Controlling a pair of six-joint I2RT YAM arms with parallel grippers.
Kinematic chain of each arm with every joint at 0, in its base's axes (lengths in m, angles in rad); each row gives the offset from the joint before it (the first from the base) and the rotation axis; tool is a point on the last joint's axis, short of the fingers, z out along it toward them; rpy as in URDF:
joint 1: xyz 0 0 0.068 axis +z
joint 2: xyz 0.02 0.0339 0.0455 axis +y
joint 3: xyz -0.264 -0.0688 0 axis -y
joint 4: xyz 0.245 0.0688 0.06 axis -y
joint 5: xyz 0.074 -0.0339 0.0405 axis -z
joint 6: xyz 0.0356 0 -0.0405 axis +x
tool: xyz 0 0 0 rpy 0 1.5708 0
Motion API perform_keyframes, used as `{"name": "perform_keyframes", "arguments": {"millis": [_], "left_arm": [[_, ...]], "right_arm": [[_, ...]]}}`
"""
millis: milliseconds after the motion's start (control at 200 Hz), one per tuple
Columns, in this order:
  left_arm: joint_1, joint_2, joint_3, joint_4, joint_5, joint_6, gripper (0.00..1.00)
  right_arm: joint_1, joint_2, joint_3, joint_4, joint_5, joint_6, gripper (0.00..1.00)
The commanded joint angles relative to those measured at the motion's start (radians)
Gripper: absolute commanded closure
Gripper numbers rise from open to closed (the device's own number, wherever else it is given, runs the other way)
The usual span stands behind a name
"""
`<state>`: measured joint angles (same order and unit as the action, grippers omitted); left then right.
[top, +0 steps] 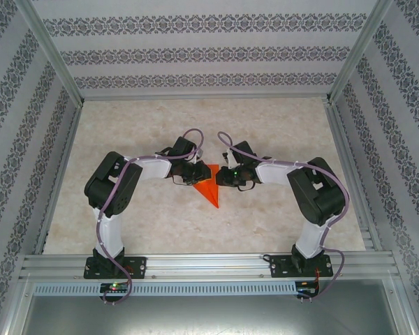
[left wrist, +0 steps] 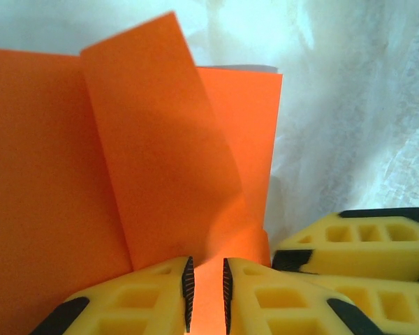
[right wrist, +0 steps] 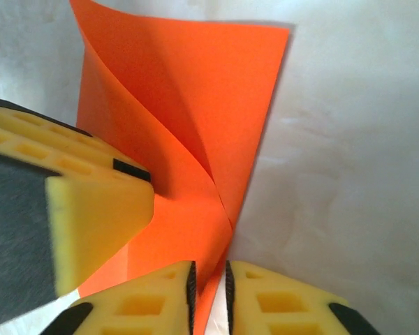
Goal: Fold a paper plane with a square sheet of paper (fold left side to right side)
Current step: Fourth fold the wing at the center of the table.
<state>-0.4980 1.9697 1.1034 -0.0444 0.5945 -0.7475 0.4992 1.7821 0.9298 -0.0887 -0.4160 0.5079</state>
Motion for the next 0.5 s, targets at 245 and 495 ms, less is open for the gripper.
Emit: {"name": "perform_keyframes", "arguments": {"millis": [245,495], "left_arm": [[-0.017,0.028,-0.035,-0.066,-0.042,0.013,0.77],[-0.017,0.023,-0.035,-0.068,-0.046,0.016,0.77]], "right_arm": [[0.028,-0.267,-0.108,-0.025,-0.07,0.016,0.8],[0.115,-0.189,-0.13,0.088,-0.177,0.105,0.85]]}}
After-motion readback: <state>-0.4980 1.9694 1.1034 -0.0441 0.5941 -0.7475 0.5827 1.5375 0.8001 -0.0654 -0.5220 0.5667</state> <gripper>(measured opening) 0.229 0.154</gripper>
